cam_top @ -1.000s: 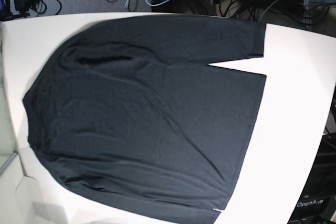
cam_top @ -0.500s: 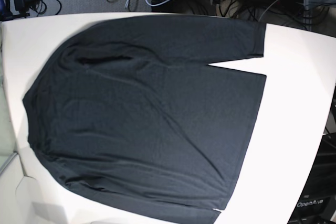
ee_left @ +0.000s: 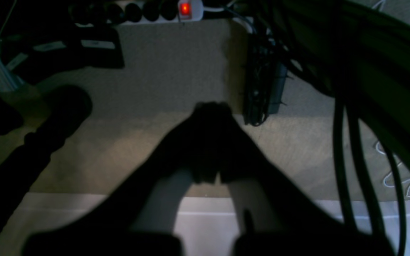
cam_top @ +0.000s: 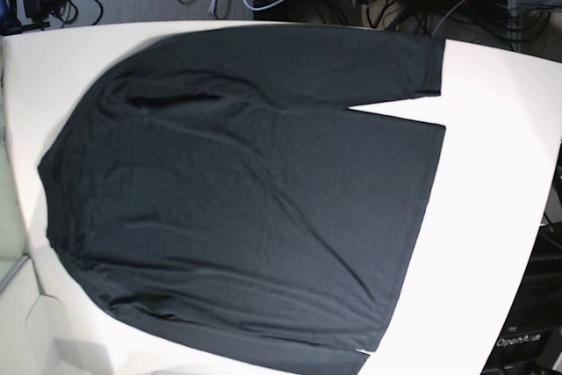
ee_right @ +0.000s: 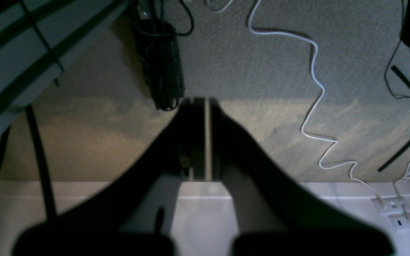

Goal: Fold the T-shirt properly

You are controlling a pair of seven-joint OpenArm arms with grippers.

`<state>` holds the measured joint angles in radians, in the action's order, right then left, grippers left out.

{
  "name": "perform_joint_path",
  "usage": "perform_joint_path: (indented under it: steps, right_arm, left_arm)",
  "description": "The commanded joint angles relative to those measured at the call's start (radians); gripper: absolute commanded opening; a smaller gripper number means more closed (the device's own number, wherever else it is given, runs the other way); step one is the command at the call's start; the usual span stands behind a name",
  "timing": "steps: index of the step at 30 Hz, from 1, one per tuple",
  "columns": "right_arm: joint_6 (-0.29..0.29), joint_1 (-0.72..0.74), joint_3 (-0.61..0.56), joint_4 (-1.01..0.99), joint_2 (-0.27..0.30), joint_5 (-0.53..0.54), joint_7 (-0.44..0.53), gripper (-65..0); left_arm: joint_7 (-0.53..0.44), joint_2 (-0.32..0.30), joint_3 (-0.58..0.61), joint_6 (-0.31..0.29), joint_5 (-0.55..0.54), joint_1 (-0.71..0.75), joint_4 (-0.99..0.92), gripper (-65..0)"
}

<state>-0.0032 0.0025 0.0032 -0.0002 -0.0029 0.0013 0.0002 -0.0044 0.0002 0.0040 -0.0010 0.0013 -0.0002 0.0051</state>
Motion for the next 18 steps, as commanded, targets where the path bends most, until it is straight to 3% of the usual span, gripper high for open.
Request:
perform_joint_path:
  steps: [1, 4, 18]
  right_arm:
    - [0.012, -0.003, 0.001, 0.0, -0.004, 0.004, 0.001, -65.0]
    - [0.012, -0.006, 0.002, 0.0, -0.004, 0.004, 0.016, -65.0]
    - [0.012, -0.138, 0.024, 0.0, -0.006, 0.006, 0.34, -65.0]
  left_arm:
    - [-0.004, -0.001, 0.001, -0.003, -0.005, 0.002, -0.001, -65.0]
    - [-0.013, -0.002, 0.001, -0.003, -0.005, 0.004, -0.001, -65.0]
    - [-0.293, -0.009, 0.003, -0.004, -0.002, 0.118, -0.005, -65.0]
